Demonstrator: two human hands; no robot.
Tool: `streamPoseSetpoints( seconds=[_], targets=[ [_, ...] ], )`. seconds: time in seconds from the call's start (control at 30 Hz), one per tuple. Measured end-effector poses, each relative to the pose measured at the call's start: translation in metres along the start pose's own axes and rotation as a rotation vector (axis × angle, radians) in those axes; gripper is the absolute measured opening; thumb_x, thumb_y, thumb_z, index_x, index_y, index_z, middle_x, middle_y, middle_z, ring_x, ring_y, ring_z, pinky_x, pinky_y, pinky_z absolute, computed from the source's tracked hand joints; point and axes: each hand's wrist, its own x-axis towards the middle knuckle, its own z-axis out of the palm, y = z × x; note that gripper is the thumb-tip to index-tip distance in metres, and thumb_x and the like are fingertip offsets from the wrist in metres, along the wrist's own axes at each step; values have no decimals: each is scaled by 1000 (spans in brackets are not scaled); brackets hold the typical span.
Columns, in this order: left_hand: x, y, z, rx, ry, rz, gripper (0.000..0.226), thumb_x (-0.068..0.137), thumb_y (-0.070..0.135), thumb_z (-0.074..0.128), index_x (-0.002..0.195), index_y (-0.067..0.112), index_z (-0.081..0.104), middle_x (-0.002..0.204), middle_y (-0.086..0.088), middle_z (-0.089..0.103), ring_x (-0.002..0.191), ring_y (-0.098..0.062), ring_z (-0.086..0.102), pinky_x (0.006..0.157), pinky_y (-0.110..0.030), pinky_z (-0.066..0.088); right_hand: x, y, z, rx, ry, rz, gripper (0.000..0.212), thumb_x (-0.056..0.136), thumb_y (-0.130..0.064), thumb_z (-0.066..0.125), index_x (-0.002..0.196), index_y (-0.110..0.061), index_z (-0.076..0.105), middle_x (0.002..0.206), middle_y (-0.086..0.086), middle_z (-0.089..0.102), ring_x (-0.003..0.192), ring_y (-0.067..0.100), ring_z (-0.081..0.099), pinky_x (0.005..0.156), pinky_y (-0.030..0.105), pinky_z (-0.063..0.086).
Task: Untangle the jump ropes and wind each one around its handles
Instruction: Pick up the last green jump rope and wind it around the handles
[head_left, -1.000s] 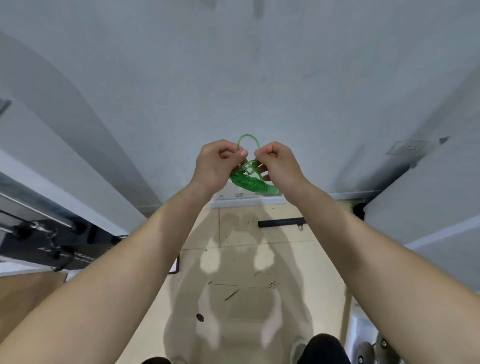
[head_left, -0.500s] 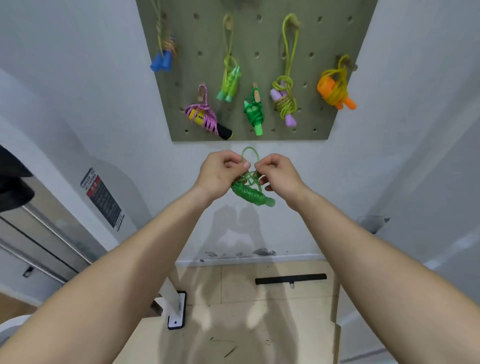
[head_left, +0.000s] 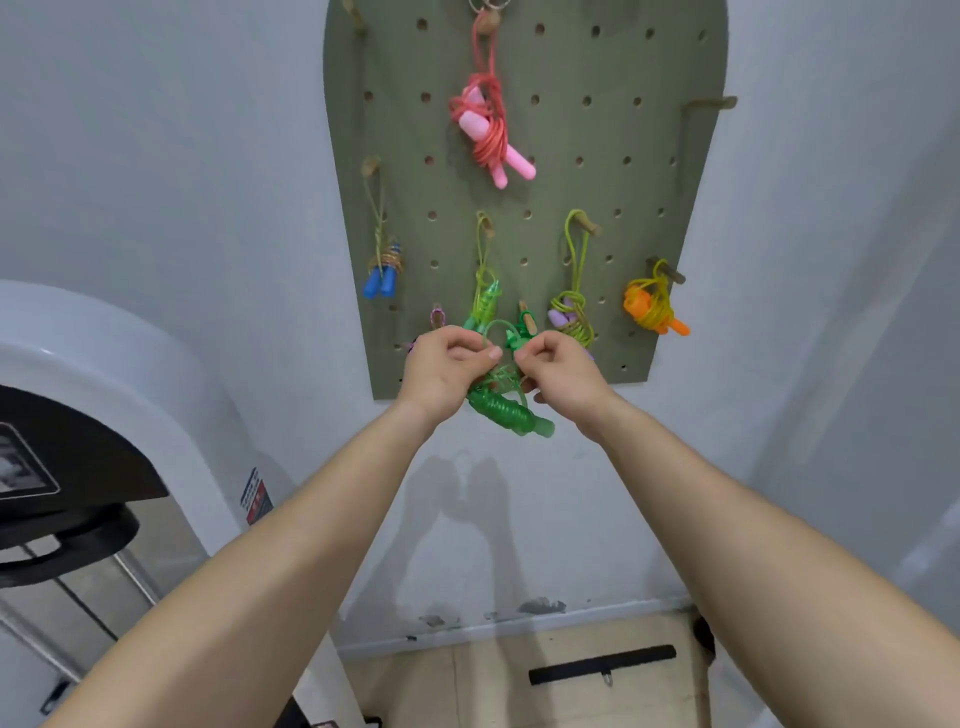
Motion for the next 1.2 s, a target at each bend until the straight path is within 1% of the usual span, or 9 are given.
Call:
streamPoseSetpoints(
  seconds=[0.1,0.27,0.37,0.57,0.73,0.8,0.93,1.07,1.2],
  targets=[
    [10,15,-4,-44,-10,-2,17,84,22,80,93,11,70,71,1,71,68,-11,67,71,-32,56,7,-13,1,3,85,-28,13,101,-17,58,101,-4,57,81,9,54,68,16,54,53,16,46],
    [32,47,7,-30,-5,46,22,82,26,82,94,12,70,78,-1,74,75,-11,70,76,-29,57,24,-30,-20,-20,174,-64,12,99,-22,60,95,-11,57,77,3,55,72,20,57,67,36,47],
    [52,67,23,-17,19,73,26,81,28,83,96,10,71,74,0,72,70,-9,68,70,-26,54,41,-41,-43,-36,208,-108,11,99,-20,60,92,-12,56,75,5,54,66,20,55,63,35,45],
    [94,110,62,-107,75,118,20,83,23,81,92,9,71,75,-2,73,68,-9,68,61,-21,47,88,-65,-97,-36,231,-204,11,99,-21,60,91,-15,55,80,8,58,73,24,57,70,40,48],
    [134,150,110,-94,91,216,13,85,21,80,90,10,76,78,-1,75,71,-10,70,69,-22,53,126,-76,-158,-18,296,-254,13,99,-24,59,87,-21,55,83,4,60,78,23,61,73,40,51],
    [149,163,135,-111,78,242,5,85,18,79,84,14,76,76,-2,74,71,-14,71,71,-27,56,140,-75,-183,-2,334,-261,12,98,-23,59,87,-21,56,85,5,62,80,23,61,74,41,52],
    [181,180,187,-92,87,282,14,84,17,79,74,25,74,71,0,74,76,-20,73,84,-45,60,168,-69,-230,40,393,-251,11,98,-24,59,89,-21,56,96,10,67,85,25,62,80,43,53],
    [212,193,229,-73,105,269,8,87,20,77,79,22,74,77,-2,76,79,-23,75,85,-45,60,201,-60,-268,78,427,-236,11,99,-24,58,101,-13,60,98,7,66,87,23,63,81,39,52],
    [245,204,260,-52,136,268,6,87,22,76,82,19,75,78,3,75,80,-18,73,85,-40,59,237,-54,-295,120,451,-234,12,101,-23,56,105,-12,59,97,3,63,86,18,60,73,28,47]
  ],
)
